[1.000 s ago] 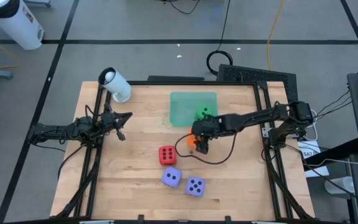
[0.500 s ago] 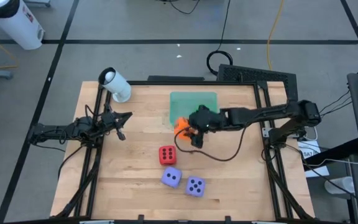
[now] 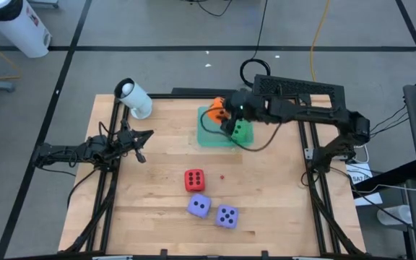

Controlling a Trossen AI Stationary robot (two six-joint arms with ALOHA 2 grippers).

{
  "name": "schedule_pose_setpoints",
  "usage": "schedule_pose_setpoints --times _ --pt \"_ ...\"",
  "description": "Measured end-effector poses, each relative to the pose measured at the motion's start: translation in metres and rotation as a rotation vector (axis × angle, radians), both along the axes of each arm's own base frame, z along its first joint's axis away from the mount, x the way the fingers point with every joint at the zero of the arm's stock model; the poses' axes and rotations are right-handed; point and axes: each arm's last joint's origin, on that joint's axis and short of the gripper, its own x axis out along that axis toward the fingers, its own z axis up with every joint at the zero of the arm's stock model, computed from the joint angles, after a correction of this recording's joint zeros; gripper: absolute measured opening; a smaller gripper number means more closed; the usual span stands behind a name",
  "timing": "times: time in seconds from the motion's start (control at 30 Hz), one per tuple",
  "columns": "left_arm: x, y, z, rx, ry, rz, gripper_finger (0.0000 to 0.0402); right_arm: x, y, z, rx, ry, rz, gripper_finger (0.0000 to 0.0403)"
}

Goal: Pick & Place Dice
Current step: Put the big orange die into the green bin

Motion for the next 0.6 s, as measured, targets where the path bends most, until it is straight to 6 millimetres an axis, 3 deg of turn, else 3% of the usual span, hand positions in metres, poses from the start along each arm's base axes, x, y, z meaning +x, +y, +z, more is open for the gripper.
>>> schedule_pose_setpoints --times 0.27,0.43,0.6 --pt "0.0 0.0 0.0 0.001 -0.002 0.0 0.0031 0.028 -0.022 -0.051 0.038 0.112 0.036 0.0294" --pt "0.0 0.0 0.0 -0.003 -0.002 0.0 0.0031 0.048 -0.017 -0.079 -0.058 0.186 0.165 0.0294" --pt "0.0 0.0 0.0 0.015 0.013 0.001 0.0031 0.058 -0.002 -0.088 -0.198 0.27 0.307 0.0294"
